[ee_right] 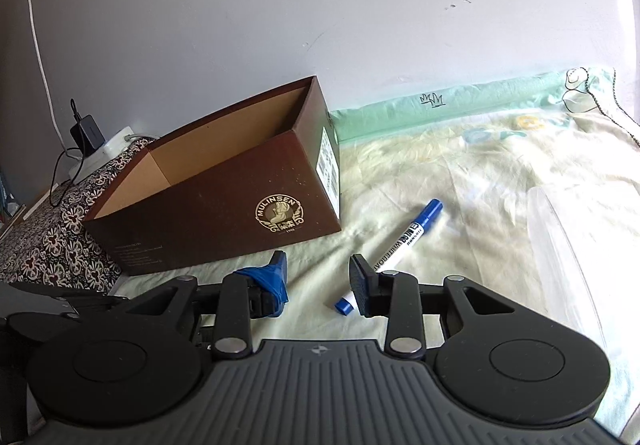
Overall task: Organize rigid objects
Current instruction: 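Lower the left gripper over the blue marker and close on it, then lift the marker upright with the left gripper, then carry the marker over the brown box with the left gripper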
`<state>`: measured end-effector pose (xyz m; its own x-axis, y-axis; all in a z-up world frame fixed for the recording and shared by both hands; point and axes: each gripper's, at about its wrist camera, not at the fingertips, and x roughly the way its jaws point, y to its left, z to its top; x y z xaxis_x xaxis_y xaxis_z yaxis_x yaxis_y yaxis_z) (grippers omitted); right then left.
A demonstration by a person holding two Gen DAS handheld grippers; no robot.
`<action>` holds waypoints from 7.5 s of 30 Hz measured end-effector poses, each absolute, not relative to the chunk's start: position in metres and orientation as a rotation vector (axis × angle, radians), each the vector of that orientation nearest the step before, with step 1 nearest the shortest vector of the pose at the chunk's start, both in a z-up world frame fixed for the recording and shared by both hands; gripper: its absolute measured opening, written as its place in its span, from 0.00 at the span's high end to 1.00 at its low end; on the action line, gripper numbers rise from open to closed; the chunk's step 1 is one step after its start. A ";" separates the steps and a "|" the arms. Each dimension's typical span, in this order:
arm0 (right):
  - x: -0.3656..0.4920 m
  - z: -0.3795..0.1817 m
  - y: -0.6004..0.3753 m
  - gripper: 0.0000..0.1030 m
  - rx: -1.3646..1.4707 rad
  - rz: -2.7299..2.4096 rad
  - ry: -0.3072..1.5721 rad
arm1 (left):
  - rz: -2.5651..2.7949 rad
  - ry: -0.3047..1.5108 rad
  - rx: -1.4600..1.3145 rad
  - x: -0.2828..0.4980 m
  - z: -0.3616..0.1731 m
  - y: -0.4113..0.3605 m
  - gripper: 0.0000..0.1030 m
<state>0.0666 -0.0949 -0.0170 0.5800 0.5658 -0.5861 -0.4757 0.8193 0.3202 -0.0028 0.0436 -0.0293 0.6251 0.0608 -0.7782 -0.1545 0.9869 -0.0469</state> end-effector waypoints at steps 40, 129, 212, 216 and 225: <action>0.099 -0.061 -0.134 0.84 0.304 0.462 0.872 | 0.036 0.948 0.025 0.058 -0.060 0.005 0.31; 0.109 -0.066 -0.106 0.83 0.348 0.633 0.921 | -0.172 0.881 -0.075 0.040 -0.072 0.017 0.89; 0.099 -0.052 -0.118 1.00 0.447 0.750 0.988 | -0.226 0.863 0.007 0.028 -0.046 0.001 0.87; 0.097 -0.036 -0.114 1.00 0.415 0.759 0.949 | -0.232 0.832 0.014 0.026 -0.033 0.003 0.87; 0.099 0.003 -0.098 1.00 0.377 0.817 0.848 | -0.255 0.762 0.027 0.027 0.005 0.016 0.88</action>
